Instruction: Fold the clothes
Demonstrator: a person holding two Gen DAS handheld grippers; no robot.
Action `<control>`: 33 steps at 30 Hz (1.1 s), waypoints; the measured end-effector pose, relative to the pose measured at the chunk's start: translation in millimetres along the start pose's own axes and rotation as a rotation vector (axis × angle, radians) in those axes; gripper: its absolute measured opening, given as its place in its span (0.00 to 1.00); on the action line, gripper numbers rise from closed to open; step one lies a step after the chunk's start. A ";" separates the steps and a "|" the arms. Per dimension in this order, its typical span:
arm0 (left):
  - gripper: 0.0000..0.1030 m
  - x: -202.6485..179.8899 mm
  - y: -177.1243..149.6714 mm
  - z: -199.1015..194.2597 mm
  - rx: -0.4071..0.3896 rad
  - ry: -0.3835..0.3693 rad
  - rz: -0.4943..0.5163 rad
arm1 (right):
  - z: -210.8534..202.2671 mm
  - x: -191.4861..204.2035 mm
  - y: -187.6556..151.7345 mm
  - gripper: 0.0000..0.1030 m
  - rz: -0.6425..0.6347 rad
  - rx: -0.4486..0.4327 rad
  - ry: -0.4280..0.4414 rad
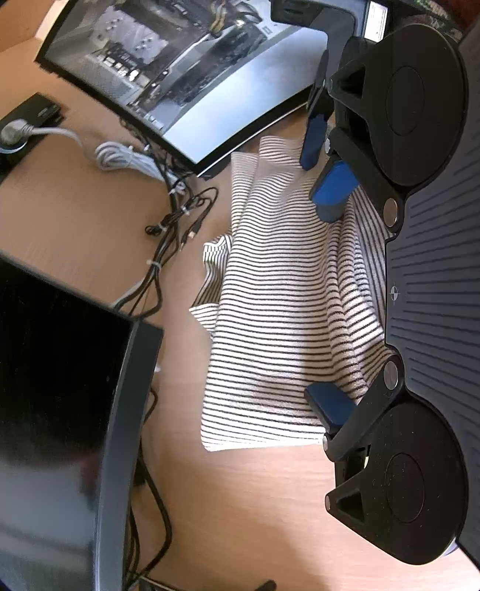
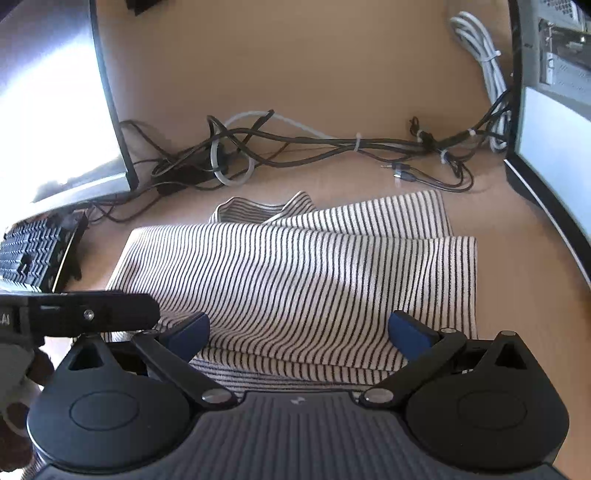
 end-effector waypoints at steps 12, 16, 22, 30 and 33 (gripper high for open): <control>1.00 -10.0 26.1 -6.4 -0.045 0.022 0.047 | -33.8 -32.7 30.1 0.44 0.001 -0.133 -0.123; 1.00 -3.7 30.6 6.6 -0.020 0.035 0.023 | -21.3 -32.8 43.8 0.44 -0.048 -0.109 -0.022; 1.00 7.8 27.7 19.0 0.010 0.033 -0.010 | 24.8 -28.9 44.7 0.45 -0.080 -0.008 0.042; 1.00 -1.3 32.6 23.6 0.018 0.070 0.030 | 23.7 -32.5 46.7 0.47 -0.071 -0.070 -0.030; 1.00 -10.5 35.4 5.2 -0.014 0.070 0.065 | -3.2 -30.9 39.7 0.47 -0.054 -0.109 -0.012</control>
Point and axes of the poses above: each gripper's, at about its wrist camera, not at the fingertips, and z roughly the way its jaws point, x to its left, y to its top, the point moved 6 cm from there along z, roughly the way its jaws point, and after that the axes turned 9 degrees about z, right-handed, at the moved point
